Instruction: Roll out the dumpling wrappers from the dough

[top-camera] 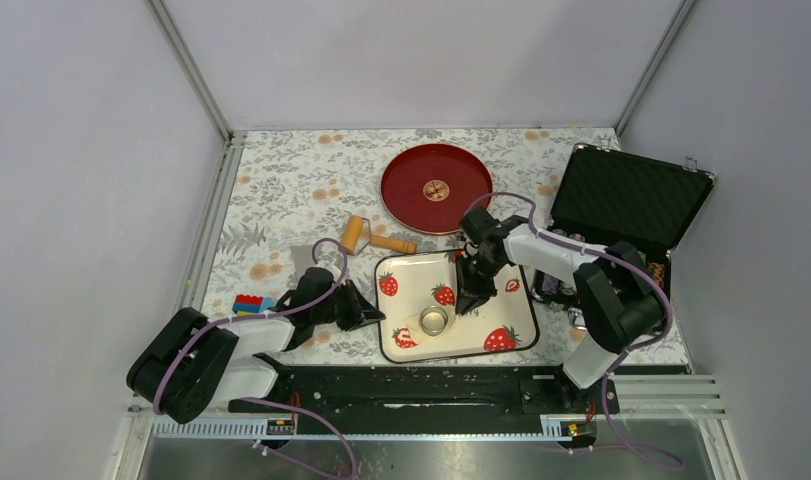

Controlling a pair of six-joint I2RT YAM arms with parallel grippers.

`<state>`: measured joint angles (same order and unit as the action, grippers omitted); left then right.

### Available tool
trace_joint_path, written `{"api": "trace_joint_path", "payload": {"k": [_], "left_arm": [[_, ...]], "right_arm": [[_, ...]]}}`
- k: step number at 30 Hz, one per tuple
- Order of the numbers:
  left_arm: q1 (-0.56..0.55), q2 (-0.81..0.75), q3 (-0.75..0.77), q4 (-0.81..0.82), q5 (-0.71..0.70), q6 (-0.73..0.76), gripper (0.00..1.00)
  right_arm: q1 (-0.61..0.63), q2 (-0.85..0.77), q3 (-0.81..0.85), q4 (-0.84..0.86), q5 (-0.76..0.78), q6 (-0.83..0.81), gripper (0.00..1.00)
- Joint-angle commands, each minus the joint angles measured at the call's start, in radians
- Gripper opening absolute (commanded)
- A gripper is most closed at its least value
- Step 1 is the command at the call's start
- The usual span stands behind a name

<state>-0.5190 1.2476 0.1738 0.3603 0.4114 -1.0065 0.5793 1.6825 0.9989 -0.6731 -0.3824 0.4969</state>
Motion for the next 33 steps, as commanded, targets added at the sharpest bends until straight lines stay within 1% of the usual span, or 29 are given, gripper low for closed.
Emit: {"api": "trace_joint_path", "payload": {"k": [1,2,6,9,15,23,30,33], "left_arm": [[-0.006,0.034,-0.028,-0.104,-0.041,0.027,0.0],[-0.006,0.034,-0.028,-0.103,-0.039,0.027,0.0],[-0.005,0.033,-0.03,-0.102,-0.039,0.027,0.0],[-0.006,0.034,-0.03,-0.102,-0.039,0.026,0.0],[-0.006,0.025,-0.031,-0.1,-0.039,0.026,0.0],[-0.006,0.017,-0.037,-0.094,-0.039,0.025,0.0],[-0.006,0.012,-0.039,-0.091,-0.036,0.025,0.0],[-0.006,0.013,-0.039,-0.092,-0.037,0.024,0.0]], "right_arm": [[-0.009,-0.067,0.036,-0.048,0.036,-0.003,0.28],[-0.009,-0.07,0.032,-0.05,0.046,-0.003,0.33],[-0.015,-0.077,-0.004,-0.044,0.067,-0.001,0.41],[-0.033,-0.086,-0.06,0.005,0.033,0.02,0.42],[-0.089,-0.083,-0.202,0.174,-0.116,0.121,0.42],[-0.098,-0.044,-0.283,0.335,-0.19,0.209,0.41],[-0.098,0.031,-0.259,0.36,-0.188,0.232,0.36],[-0.098,0.04,-0.245,0.358,-0.175,0.234,0.3]]}}
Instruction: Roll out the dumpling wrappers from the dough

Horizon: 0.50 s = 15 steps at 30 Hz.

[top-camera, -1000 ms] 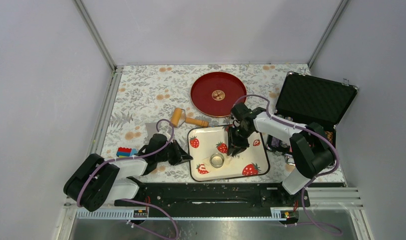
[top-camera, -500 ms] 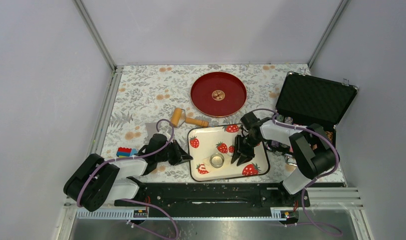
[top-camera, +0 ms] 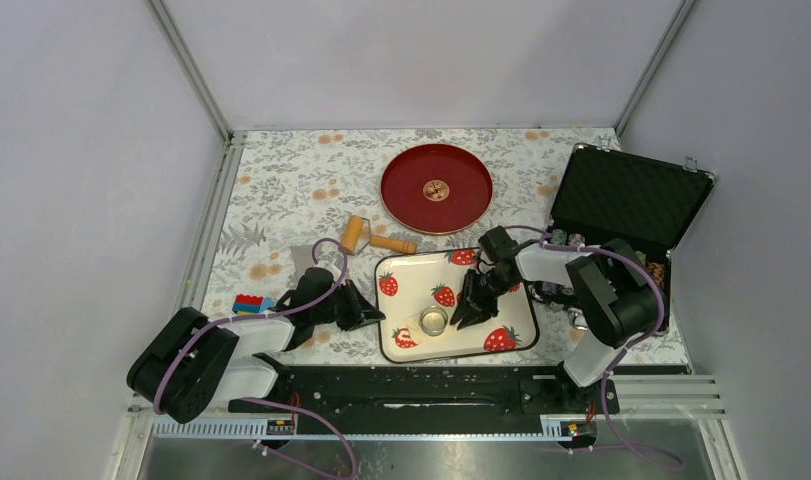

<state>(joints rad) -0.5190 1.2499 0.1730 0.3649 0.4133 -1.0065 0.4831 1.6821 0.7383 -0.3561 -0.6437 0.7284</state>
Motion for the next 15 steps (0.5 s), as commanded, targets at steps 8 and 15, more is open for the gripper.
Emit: {"api": "trace_joint_path", "payload": {"k": [8,15], "left_arm": [[-0.006,0.009,-0.039,-0.096,-0.041,0.025,0.0],[-0.006,0.008,-0.039,-0.096,-0.041,0.024,0.0]], "right_arm": [[-0.002,0.032,0.075,-0.047,0.16,-0.053,0.12],[-0.001,0.012,0.149,-0.118,0.193,-0.088,0.11]]}}
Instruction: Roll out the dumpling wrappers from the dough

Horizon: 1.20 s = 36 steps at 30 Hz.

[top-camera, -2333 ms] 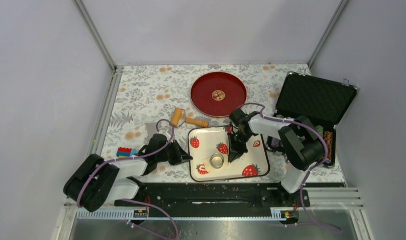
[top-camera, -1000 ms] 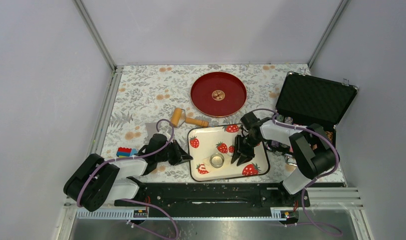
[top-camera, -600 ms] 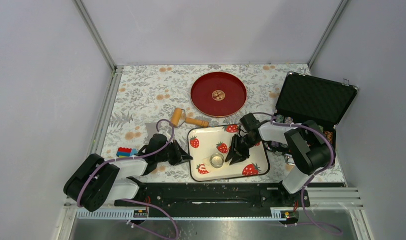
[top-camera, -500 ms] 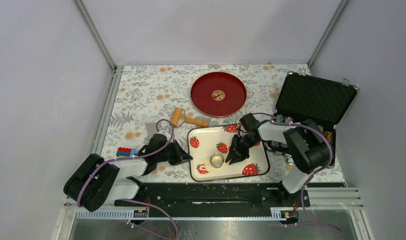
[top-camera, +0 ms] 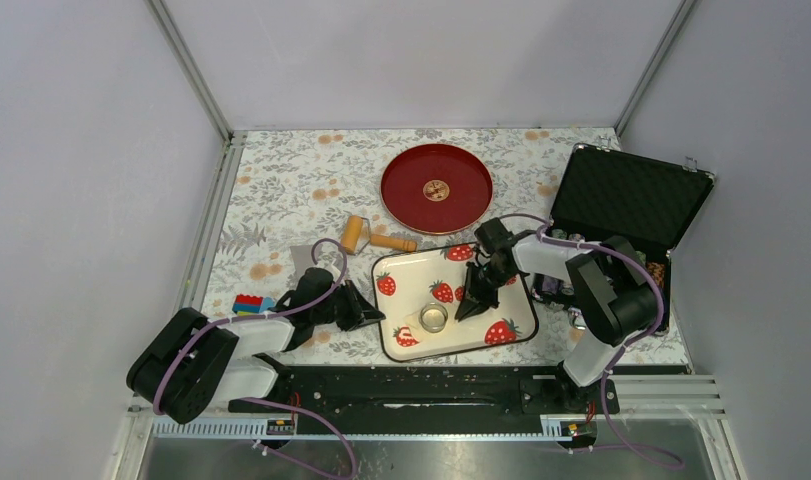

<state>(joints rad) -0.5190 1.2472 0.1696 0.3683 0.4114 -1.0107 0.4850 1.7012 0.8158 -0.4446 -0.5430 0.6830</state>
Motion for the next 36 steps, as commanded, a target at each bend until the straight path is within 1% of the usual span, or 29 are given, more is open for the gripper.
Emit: {"api": "trace_joint_path", "payload": {"k": [1,10,26,33,36], "left_arm": [[-0.006,0.01,-0.036,-0.1,-0.039,0.029,0.0],[-0.006,0.015,-0.035,-0.101,-0.04,0.034,0.0],[-0.006,0.026,-0.035,-0.095,-0.038,0.039,0.0],[-0.007,0.033,-0.035,-0.093,-0.036,0.039,0.0],[-0.007,0.032,-0.035,-0.093,-0.037,0.039,0.0]], "right_arm": [[-0.003,-0.01,0.083,-0.038,0.09,-0.046,0.11],[-0.003,0.0,0.167,-0.093,0.096,-0.067,0.12],[-0.015,0.1,0.304,-0.167,0.137,-0.13,0.15],[-0.038,0.129,0.379,-0.216,0.156,-0.163,0.17],[-0.041,0.115,0.391,-0.233,0.156,-0.174,0.2]]}}
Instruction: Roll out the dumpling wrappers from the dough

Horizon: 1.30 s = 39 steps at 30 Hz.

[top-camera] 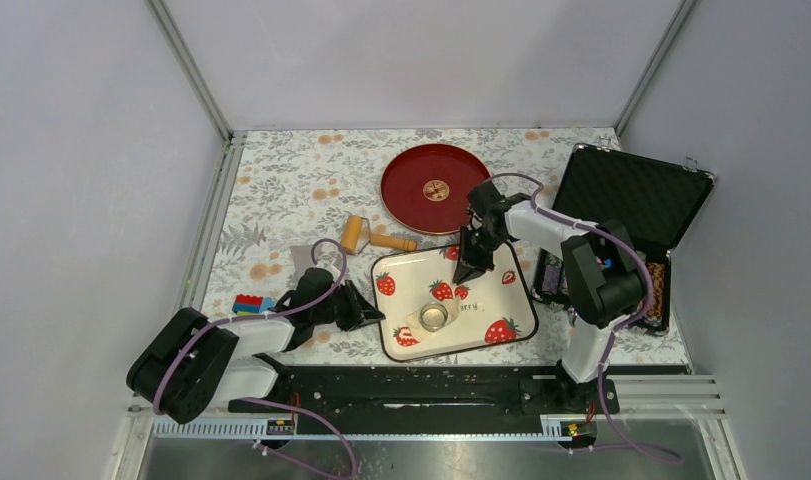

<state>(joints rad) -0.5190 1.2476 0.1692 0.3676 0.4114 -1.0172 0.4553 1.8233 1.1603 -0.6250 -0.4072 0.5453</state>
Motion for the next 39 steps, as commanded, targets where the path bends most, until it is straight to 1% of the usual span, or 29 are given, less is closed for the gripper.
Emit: {"api": "trace_joint_path", "payload": {"k": [1,5,8,11,14,17,19,21,24,26,29,30,33,34,37,39], "left_arm": [[-0.007,0.034,-0.034,-0.091,-0.037,0.045,0.0],[-0.007,0.034,-0.033,-0.09,-0.037,0.046,0.0],[-0.007,0.036,-0.033,-0.088,-0.036,0.046,0.0],[-0.007,0.039,-0.033,-0.084,-0.035,0.045,0.0],[-0.006,0.041,-0.032,-0.082,-0.033,0.046,0.0],[-0.007,0.041,-0.034,-0.081,-0.033,0.045,0.0],[-0.007,0.041,-0.034,-0.079,-0.031,0.046,0.0],[-0.007,0.04,-0.034,-0.078,-0.031,0.044,0.0],[-0.007,0.041,-0.035,-0.076,-0.032,0.045,0.0],[-0.006,0.04,-0.036,-0.075,-0.032,0.045,0.0],[-0.007,0.035,-0.038,-0.075,-0.032,0.043,0.0],[-0.007,0.035,-0.039,-0.075,-0.032,0.042,0.0],[-0.007,0.034,-0.039,-0.075,-0.032,0.043,0.0],[-0.007,0.034,-0.038,-0.075,-0.031,0.043,0.0],[-0.007,0.033,-0.039,-0.073,-0.031,0.043,0.0],[-0.007,0.036,-0.04,-0.072,-0.033,0.042,0.0]], "right_arm": [[-0.012,-0.019,0.039,-0.055,0.018,-0.036,0.21],[-0.012,-0.088,-0.023,-0.058,0.011,-0.03,0.44],[-0.015,-0.148,-0.094,-0.049,-0.001,-0.015,0.55],[-0.021,-0.18,-0.174,-0.008,-0.044,0.008,0.59],[-0.021,-0.191,-0.255,0.066,-0.094,0.042,0.6],[-0.021,-0.182,-0.328,0.167,-0.149,0.096,0.59],[-0.021,-0.16,-0.345,0.203,-0.173,0.109,0.58],[-0.021,-0.129,-0.343,0.22,-0.193,0.11,0.53],[-0.021,-0.073,-0.318,0.227,-0.212,0.098,0.47],[-0.02,-0.049,-0.305,0.231,-0.21,0.093,0.45],[-0.021,-0.014,-0.286,0.231,-0.201,0.09,0.39],[-0.021,-0.007,-0.28,0.23,-0.197,0.09,0.37],[-0.021,0.011,-0.259,0.219,-0.181,0.079,0.25],[-0.021,0.016,-0.247,0.209,-0.177,0.075,0.23],[-0.021,0.024,-0.2,0.165,-0.153,0.053,0.19],[-0.021,0.022,-0.171,0.133,-0.13,0.035,0.19]]}}
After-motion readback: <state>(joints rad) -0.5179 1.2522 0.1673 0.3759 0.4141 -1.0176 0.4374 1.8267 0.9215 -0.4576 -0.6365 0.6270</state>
